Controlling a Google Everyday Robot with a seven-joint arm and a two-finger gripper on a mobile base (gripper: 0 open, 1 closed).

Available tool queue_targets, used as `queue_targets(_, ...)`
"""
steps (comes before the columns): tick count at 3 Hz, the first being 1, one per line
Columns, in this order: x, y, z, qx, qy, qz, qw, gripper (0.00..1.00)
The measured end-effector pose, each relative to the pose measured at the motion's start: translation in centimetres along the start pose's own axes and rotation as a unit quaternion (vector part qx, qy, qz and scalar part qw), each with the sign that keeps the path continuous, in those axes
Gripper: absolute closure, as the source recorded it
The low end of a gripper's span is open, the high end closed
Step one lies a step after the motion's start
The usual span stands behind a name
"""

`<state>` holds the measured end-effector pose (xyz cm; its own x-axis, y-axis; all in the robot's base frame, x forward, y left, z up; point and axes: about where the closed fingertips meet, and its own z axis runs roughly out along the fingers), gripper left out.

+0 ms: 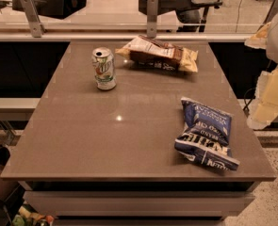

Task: Pick brown chip bag

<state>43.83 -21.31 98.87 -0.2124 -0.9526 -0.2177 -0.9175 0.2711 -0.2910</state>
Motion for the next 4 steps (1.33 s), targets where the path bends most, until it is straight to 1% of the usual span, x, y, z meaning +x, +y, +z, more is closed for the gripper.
queue_targets(1, 0.0, 0.0, 0.0, 0.000, 0.000, 0.000, 1.0000, 0.00)
queue_targets(2, -0.7, -1.7, 0.4, 0.025, 0.006, -0.002, 0.9997, 0.00)
queue_targets(3, -2.4, -4.3, 1.9, 0.052, -0.013, -0.015, 0.9984, 0.00)
queue_targets(4, -4.8, -7.1, 4.1, 0.069, -0.048, -0.029, 0.9960, 0.00)
